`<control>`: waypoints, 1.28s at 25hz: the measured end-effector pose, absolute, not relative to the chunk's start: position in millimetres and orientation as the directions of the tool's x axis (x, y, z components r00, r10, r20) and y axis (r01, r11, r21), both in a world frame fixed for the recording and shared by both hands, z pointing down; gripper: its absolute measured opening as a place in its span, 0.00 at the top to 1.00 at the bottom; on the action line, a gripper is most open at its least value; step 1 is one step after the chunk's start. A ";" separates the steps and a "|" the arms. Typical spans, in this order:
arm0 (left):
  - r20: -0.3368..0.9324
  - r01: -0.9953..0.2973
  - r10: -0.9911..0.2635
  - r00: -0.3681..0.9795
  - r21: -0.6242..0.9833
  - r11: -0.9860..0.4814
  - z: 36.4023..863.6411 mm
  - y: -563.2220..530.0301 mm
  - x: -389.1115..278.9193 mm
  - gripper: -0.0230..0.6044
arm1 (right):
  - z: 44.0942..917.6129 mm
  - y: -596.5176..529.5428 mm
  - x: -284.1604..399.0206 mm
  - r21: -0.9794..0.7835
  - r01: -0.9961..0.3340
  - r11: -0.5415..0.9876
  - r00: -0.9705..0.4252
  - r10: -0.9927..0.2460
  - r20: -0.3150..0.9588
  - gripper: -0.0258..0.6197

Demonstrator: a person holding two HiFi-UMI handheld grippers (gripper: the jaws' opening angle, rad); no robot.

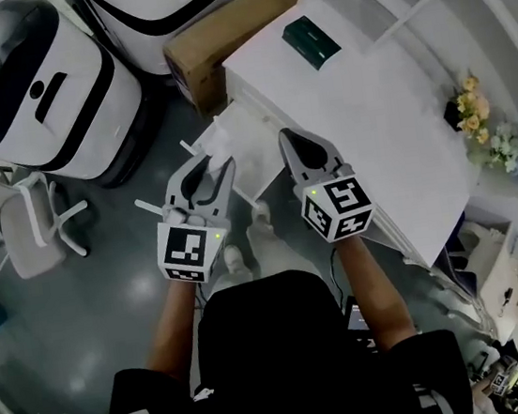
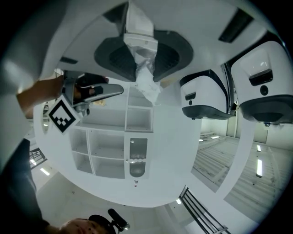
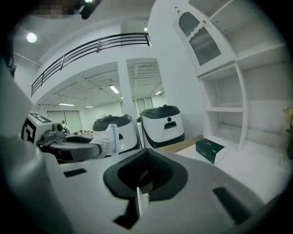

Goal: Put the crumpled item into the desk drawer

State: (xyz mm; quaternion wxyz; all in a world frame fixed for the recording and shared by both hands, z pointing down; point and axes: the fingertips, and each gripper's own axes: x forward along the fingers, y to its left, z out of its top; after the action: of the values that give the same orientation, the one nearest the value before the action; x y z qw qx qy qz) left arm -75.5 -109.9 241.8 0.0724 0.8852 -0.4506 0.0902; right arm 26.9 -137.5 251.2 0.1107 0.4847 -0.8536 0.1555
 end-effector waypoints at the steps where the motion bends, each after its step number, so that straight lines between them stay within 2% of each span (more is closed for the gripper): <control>1: 0.233 -0.812 -0.784 0.575 0.051 -0.581 247.5 -115.2 -73.4 0.79 | 257.5 -142.8 28.7 -0.163 -0.860 0.484 -0.509 -0.787 0.350 0.97; 20: 0.427 -0.805 -0.703 0.569 0.115 -0.581 374.9 -152.0 -38.3 0.79 | 375.7 -170.8 55.8 -0.254 -0.844 0.472 -0.532 -0.680 0.504 0.97; 32: 0.492 -0.794 -0.651 0.579 0.160 -0.586 444.2 -146.5 -31.6 0.79 | 444.9 -159.6 52.7 -0.285 -0.839 0.463 -0.537 -0.622 0.570 0.97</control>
State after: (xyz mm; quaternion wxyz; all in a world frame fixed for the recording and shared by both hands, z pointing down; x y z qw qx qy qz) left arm -31.6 -146.5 444.2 0.1851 0.8690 -0.4158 0.1943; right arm 52.7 -159.6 444.9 0.1971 0.4388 -0.8324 0.2751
